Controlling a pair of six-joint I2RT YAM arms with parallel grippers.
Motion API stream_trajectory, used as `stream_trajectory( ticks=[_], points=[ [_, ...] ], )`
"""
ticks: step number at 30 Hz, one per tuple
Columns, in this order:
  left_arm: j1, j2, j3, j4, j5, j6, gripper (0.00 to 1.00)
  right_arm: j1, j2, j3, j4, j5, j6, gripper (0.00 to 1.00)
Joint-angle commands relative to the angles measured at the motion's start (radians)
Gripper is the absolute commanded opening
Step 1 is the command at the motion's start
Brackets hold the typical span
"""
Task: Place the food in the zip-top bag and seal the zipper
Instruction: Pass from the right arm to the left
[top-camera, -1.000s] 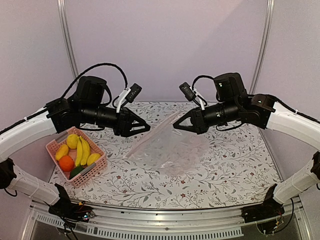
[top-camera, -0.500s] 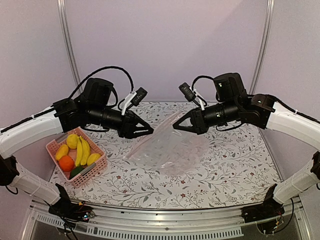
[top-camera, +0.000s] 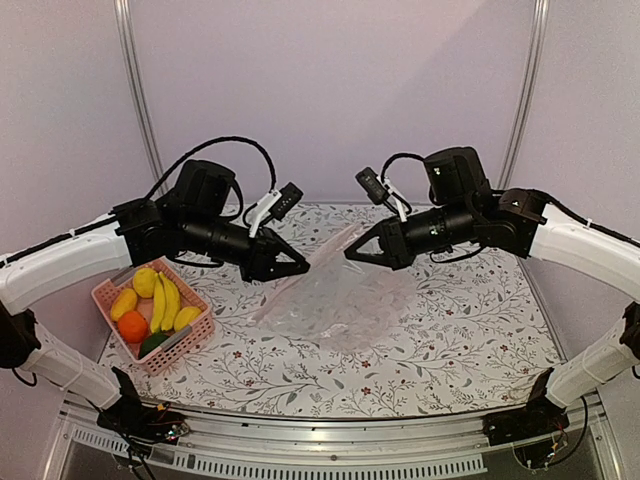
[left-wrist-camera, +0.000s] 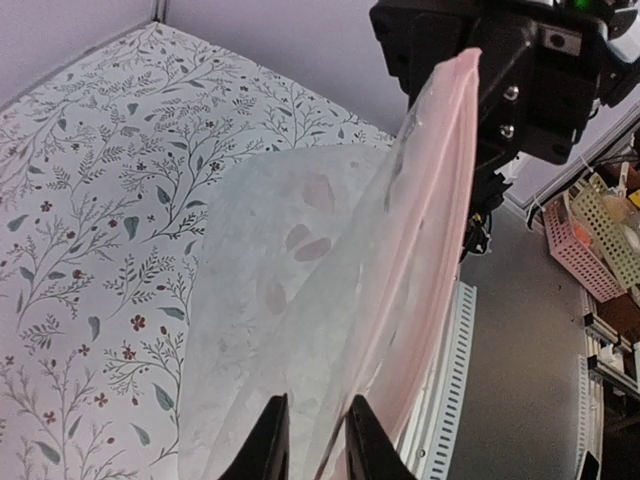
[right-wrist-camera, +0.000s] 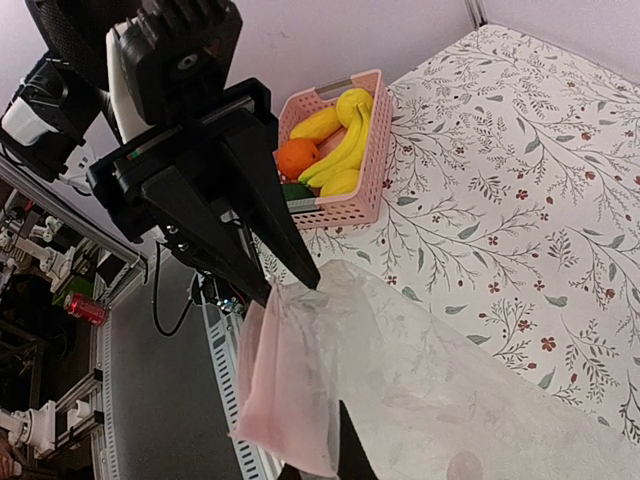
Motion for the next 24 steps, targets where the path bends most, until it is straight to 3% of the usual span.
stream_trajectory(
  ticks=[1, 4, 5, 7, 9, 11, 13, 16, 20, 24],
  points=[
    [-0.012, 0.016, 0.001, -0.018, 0.025, 0.021, 0.15, 0.006, 0.015, 0.029, -0.007, 0.042, 0.003, 0.00],
    [-0.013, 0.013, -0.003, -0.024, 0.049, 0.024, 0.00, 0.007, 0.017, 0.030, -0.006, 0.096, 0.018, 0.02],
    [-0.013, 0.009, -0.007, -0.024, 0.052, 0.019, 0.00, 0.006, 0.016, 0.027, -0.009, 0.129, 0.028, 0.09],
    [-0.013, 0.000, -0.021, -0.012, 0.044, -0.001, 0.00, 0.001, 0.013, 0.021, -0.013, 0.200, 0.054, 0.35],
    [-0.012, -0.013, -0.046, 0.020, 0.015, -0.048, 0.00, -0.011, 0.005, 0.011, -0.014, 0.252, 0.085, 0.50],
    [-0.010, -0.023, -0.069, 0.065, -0.041, -0.119, 0.00, -0.016, -0.011, 0.002, -0.016, 0.319, 0.125, 0.75],
    [-0.007, -0.026, -0.086, 0.092, -0.149, -0.219, 0.00, -0.018, -0.027, 0.001, -0.028, 0.406, 0.178, 0.88],
    [-0.003, -0.031, -0.113, 0.153, -0.224, -0.360, 0.00, -0.012, -0.060, -0.003, -0.049, 0.514, 0.241, 0.94],
    [-0.001, -0.049, -0.133, 0.207, -0.314, -0.436, 0.00, 0.028, -0.118, -0.018, -0.052, 0.658, 0.330, 0.94],
    [0.004, -0.078, -0.154, 0.263, -0.347, -0.497, 0.00, 0.072, -0.127, 0.011, -0.071, 0.699, 0.376, 0.91]
  ],
)
